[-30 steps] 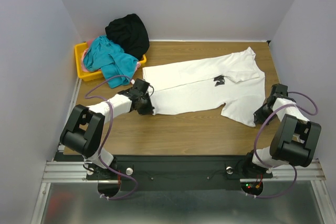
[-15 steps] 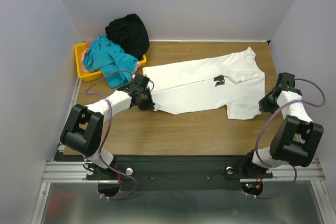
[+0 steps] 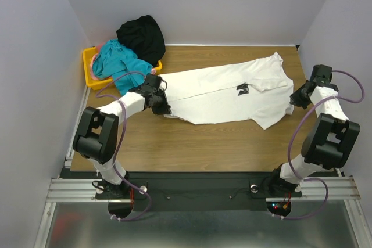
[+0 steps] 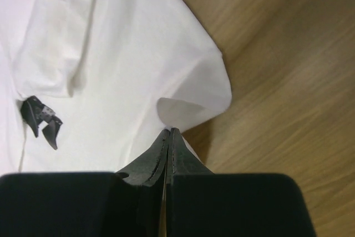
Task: Fold and stack the t-shirts
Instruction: Fold the tshirt
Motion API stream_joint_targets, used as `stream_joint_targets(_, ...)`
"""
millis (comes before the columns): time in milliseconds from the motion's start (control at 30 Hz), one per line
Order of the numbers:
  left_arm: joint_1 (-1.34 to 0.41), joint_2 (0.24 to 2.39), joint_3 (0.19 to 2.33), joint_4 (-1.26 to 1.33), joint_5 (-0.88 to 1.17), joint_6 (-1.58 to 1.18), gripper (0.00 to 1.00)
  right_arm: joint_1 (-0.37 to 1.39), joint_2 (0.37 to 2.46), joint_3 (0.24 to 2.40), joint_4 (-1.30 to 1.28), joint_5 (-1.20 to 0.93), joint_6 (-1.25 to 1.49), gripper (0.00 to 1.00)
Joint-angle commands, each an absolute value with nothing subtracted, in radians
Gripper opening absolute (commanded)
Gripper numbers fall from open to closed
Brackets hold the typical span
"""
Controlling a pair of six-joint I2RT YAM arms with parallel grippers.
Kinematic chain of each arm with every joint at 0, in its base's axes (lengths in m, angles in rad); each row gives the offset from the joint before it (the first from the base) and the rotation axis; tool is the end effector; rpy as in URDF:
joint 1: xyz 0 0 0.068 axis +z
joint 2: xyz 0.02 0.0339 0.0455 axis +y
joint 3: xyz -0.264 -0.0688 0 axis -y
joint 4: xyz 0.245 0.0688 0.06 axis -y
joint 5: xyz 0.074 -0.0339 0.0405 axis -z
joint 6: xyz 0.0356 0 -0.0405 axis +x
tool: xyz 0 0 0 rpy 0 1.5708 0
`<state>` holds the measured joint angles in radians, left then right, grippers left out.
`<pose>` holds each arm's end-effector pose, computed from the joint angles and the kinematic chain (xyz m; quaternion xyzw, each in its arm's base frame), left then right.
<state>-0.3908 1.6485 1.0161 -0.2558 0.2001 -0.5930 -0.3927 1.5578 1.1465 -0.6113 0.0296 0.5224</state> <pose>0.3138 -0.1369 0.1958 -0.0614 0.9362 -0.2403 0.2491 0.2973 -0.1243 0.2410 0.4288 0.8618 0.0033 0.2710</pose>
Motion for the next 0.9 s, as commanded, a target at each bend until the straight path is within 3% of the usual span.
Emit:
stream_joint_targets(0, -0.353, 1.658, 1.069, -0.261, 0.247, -0.565, 0.00, -0.397, 1.591, 1.212, -0.522, -0.030, 0.543, 0.00)
stream_joint_targets(867, -0.219, 1.786, 1.189, -0.302, 0.363, -0.557, 0.00, -0.287, 1.996, 1.741, -0.489, -0.055, 0.595, 0.00)
